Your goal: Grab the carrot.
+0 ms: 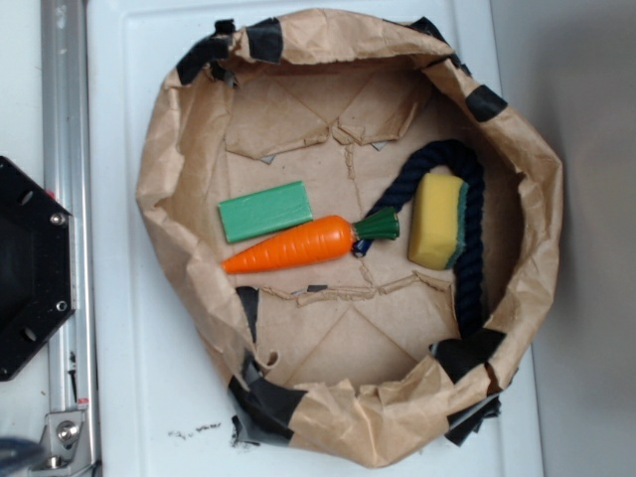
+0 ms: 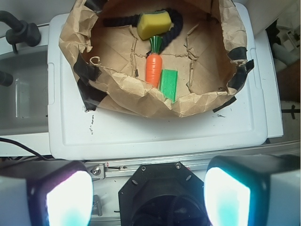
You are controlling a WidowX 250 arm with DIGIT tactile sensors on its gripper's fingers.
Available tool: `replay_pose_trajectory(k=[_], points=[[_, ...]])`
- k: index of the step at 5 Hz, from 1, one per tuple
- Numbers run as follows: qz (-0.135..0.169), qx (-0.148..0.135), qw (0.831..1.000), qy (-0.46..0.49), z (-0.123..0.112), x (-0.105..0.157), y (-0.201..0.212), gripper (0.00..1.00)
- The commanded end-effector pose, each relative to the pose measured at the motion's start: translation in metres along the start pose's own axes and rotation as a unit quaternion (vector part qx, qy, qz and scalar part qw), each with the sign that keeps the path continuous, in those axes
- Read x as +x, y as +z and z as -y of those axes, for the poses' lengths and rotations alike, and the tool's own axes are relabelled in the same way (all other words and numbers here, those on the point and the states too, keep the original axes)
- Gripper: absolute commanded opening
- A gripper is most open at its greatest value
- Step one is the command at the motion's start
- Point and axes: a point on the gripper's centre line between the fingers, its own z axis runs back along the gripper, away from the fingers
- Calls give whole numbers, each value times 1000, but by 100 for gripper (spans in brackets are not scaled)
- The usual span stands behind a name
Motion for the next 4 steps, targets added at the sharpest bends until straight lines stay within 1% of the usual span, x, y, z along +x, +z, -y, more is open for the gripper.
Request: replay_pose_trajectory(k=[1, 2, 3, 4], points=[[0, 0, 1000, 0, 0, 0, 0, 100], [48, -15, 997, -52, 3, 38, -32, 100], [38, -39, 995, -78, -4, 68, -62, 100], [-2, -41, 994, -103, -18, 94, -106, 100]])
